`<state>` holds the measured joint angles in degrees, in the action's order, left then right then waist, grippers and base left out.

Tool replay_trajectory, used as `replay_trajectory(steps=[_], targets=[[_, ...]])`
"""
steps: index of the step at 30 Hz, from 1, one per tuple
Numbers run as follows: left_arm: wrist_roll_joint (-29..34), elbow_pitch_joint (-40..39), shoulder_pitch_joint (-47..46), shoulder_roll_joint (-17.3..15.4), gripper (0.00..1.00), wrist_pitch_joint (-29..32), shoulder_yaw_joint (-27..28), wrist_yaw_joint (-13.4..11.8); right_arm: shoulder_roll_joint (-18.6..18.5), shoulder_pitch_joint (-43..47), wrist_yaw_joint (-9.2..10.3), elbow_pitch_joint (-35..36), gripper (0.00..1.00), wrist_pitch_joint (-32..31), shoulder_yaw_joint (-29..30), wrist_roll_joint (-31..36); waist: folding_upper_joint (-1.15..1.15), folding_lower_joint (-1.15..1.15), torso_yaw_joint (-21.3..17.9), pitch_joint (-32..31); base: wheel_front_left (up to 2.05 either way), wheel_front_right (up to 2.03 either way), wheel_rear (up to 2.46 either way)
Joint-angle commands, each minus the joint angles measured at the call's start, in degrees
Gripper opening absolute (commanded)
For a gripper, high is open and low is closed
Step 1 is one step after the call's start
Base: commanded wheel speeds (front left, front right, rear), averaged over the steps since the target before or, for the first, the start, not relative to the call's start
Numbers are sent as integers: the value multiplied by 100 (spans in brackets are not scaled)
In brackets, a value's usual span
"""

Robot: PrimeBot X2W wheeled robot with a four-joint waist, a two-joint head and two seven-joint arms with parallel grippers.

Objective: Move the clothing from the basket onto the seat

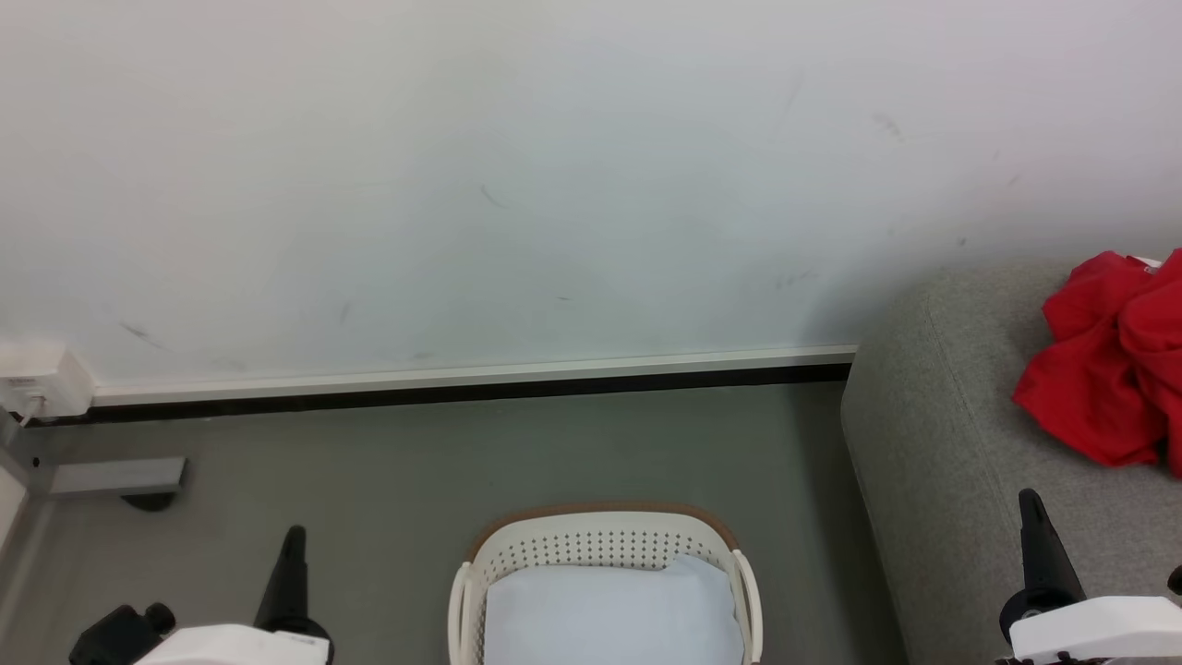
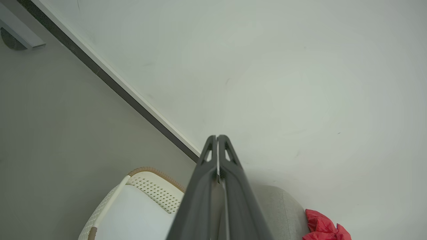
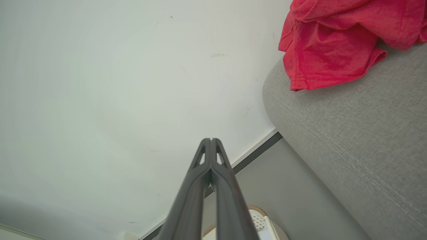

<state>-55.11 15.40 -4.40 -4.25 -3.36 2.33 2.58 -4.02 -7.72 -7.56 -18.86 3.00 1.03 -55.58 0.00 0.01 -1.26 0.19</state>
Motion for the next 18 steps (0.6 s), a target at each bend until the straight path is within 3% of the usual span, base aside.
replay_trajectory(steps=[1, 18], targets=[[-123, -88, -122, -15, 0, 42, 40, 31, -22, -14, 6, 90, 0, -18, 50, -136, 0, 0, 1, 0, 0, 0, 0], [-1172, -207, -146, 28, 0, 322, 159, 73, 9, 8, 8, 192, 0, -293, 198, -1180, 0, 0, 30, -7, 0, 0, 0]])
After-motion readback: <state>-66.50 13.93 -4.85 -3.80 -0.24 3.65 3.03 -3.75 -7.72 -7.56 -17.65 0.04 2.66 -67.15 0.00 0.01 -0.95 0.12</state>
